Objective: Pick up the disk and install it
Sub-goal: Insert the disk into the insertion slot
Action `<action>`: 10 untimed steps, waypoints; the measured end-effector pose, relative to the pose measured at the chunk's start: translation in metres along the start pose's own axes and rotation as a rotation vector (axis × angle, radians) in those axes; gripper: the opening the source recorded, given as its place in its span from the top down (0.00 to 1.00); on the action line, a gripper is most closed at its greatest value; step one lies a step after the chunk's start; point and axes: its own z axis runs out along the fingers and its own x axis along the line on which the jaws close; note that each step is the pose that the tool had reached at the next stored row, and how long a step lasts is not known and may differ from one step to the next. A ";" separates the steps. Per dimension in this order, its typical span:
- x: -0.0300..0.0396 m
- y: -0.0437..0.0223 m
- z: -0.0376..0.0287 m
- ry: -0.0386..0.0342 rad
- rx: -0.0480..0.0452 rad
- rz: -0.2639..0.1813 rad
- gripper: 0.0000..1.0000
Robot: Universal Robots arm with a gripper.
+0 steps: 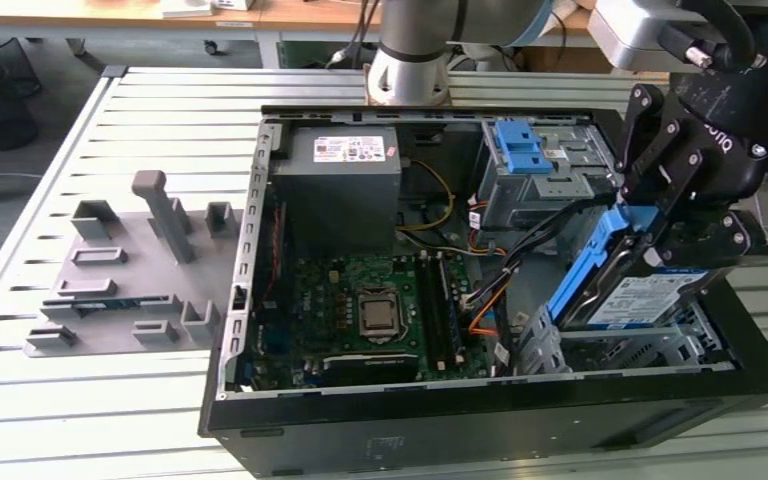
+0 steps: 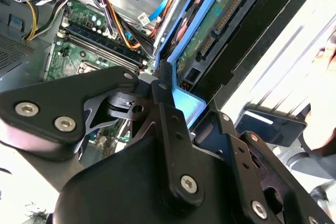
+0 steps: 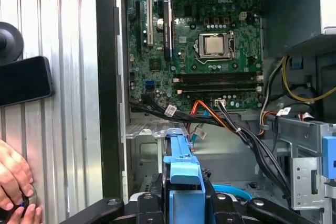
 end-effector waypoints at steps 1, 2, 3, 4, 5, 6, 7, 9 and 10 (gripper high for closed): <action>0.0001 0.0000 0.0009 0.0001 0.0000 0.000 0.64; 0.0000 0.0000 0.0019 0.0002 0.0000 0.000 0.64; 0.0001 0.0000 0.0029 0.0002 0.0000 0.000 0.64; 0.0001 0.0000 0.0039 0.0000 0.0000 0.000 0.64; 0.0001 0.0000 0.0048 0.0001 0.0000 0.000 0.64; 0.0001 0.0000 0.0056 0.0001 0.0000 0.000 0.64; 0.0002 0.0000 0.0064 0.0001 0.0000 0.000 0.64; 0.0002 -0.0001 0.0083 0.0001 0.0000 0.000 0.64; 0.0002 -0.0001 0.0092 0.0002 0.0000 0.000 0.64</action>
